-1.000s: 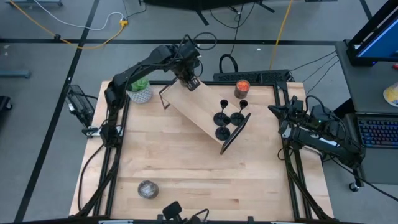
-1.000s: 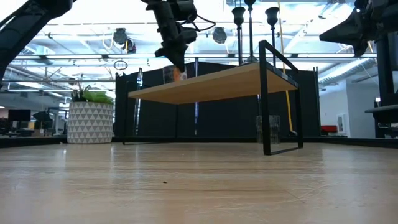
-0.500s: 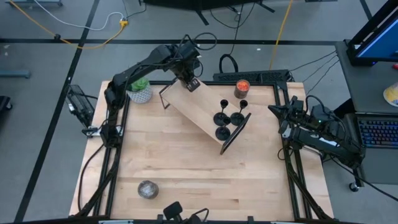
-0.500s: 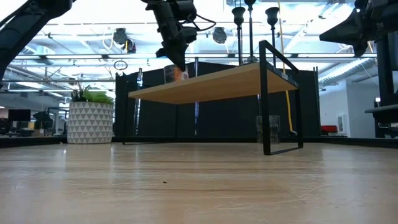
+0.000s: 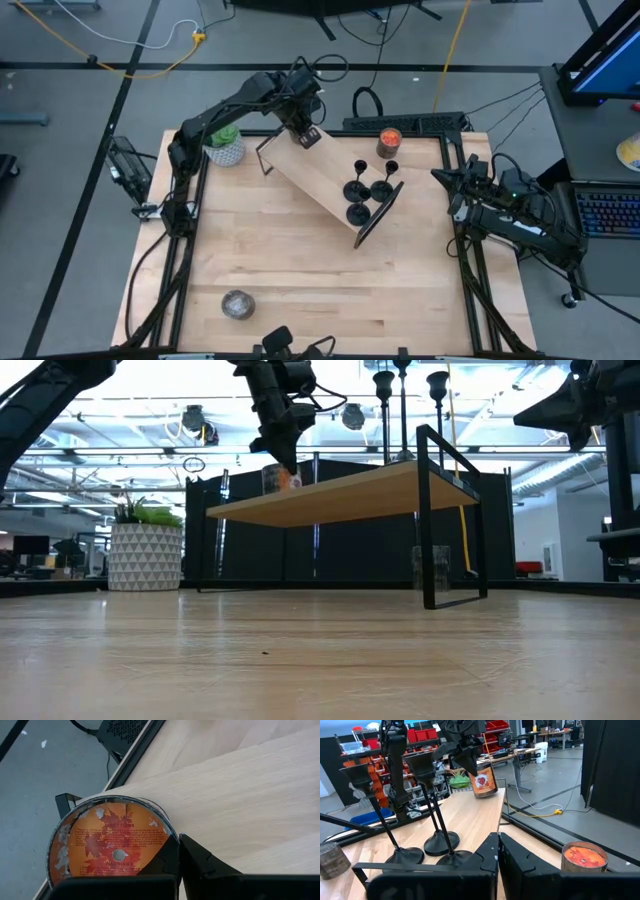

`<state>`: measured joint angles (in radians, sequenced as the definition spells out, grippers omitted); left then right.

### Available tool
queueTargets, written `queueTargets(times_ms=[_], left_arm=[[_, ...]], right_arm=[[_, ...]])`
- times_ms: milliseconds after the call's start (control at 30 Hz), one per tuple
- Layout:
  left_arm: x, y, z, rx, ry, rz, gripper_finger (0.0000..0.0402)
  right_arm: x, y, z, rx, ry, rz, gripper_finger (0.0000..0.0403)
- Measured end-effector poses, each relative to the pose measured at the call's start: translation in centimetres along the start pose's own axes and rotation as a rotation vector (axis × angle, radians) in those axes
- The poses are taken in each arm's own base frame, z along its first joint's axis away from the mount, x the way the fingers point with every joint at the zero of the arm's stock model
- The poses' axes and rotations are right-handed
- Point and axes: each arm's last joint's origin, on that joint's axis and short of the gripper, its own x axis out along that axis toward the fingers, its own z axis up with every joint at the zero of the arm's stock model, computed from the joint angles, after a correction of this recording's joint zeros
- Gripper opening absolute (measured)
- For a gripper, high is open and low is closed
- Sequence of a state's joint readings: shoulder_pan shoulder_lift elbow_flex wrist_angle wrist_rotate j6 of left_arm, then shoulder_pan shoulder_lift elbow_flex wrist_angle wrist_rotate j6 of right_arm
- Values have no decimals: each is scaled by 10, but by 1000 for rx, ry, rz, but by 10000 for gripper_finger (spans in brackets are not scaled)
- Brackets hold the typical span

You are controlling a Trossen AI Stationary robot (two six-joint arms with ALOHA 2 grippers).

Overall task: Pick & Place candle stick holders
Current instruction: Put the left orange scented candle on the shelf, then put the brown scented candle on the shelf

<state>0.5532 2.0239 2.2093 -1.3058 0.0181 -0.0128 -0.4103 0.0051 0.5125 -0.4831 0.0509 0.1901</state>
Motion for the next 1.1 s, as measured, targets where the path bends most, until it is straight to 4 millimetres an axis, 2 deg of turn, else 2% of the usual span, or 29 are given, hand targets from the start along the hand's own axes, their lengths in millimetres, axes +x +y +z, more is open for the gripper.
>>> queueTargets(times_ms=[767,1100], left_arm=[[0,-3,0,-13,1,-11,20],[0,-2,0,-31,-2,-1,95]], right_arm=[[0,0,0,0,0,2,0],[0,0,0,0,1,3,0]])
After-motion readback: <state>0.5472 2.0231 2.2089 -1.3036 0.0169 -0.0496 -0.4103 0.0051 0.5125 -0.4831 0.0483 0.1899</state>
